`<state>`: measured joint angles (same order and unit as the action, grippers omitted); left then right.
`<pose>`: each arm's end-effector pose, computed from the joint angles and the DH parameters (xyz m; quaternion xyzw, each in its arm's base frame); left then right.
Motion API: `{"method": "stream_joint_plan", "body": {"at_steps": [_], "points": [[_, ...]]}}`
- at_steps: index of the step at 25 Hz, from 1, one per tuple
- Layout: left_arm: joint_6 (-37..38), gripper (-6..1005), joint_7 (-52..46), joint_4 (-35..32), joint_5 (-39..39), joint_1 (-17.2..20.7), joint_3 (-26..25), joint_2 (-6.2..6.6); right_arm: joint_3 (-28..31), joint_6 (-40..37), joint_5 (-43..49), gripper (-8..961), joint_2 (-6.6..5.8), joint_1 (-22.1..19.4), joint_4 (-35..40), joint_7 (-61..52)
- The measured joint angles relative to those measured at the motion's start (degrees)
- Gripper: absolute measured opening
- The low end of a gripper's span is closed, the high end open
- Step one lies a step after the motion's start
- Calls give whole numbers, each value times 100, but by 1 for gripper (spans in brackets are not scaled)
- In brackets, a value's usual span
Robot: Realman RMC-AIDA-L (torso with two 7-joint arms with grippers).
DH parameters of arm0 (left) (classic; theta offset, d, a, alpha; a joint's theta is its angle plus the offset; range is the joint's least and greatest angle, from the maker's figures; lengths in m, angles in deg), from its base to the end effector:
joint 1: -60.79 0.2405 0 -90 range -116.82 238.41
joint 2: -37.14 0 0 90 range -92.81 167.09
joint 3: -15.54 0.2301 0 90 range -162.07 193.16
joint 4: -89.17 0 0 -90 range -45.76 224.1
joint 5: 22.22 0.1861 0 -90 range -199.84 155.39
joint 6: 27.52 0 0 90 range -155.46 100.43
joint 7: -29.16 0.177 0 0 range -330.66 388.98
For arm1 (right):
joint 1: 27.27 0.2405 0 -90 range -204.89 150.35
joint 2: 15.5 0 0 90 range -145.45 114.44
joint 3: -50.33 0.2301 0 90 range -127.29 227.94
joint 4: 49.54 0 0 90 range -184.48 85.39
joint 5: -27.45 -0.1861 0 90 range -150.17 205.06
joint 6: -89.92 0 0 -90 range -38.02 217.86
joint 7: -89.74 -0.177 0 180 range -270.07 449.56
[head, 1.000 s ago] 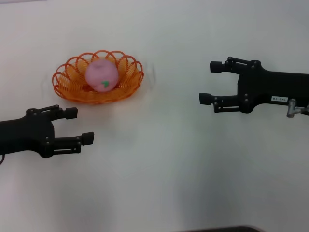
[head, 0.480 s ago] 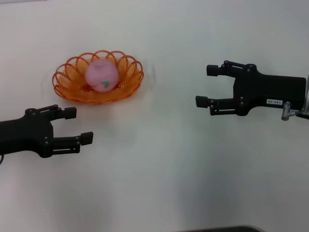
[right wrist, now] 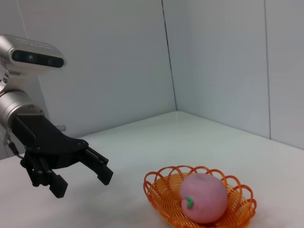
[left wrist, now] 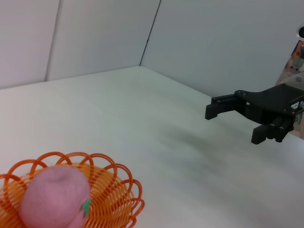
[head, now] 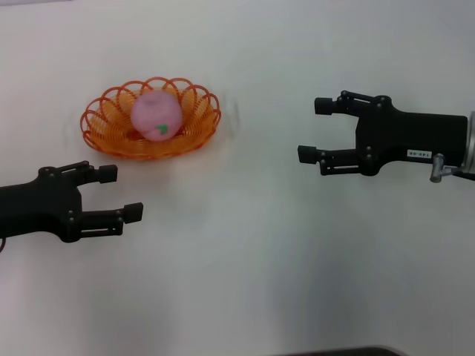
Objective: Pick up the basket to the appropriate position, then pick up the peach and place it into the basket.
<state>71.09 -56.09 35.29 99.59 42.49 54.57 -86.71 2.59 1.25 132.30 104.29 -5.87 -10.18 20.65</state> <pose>-0.2445 0.2520 -0.0113 -0.9390 -0.2622 -0.1963 0.1048 0.2310 0.2821 -0.0211 -0.9382 0.1686 0.2574 0.1583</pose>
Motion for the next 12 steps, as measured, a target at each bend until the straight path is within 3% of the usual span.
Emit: {"method": "stream_joint_plan", "body": {"at_steps": [12], "points": [[0, 888, 0, 0, 0, -2, 0, -8, -8, -1, 0, 945, 9, 39, -72, 2]]}}
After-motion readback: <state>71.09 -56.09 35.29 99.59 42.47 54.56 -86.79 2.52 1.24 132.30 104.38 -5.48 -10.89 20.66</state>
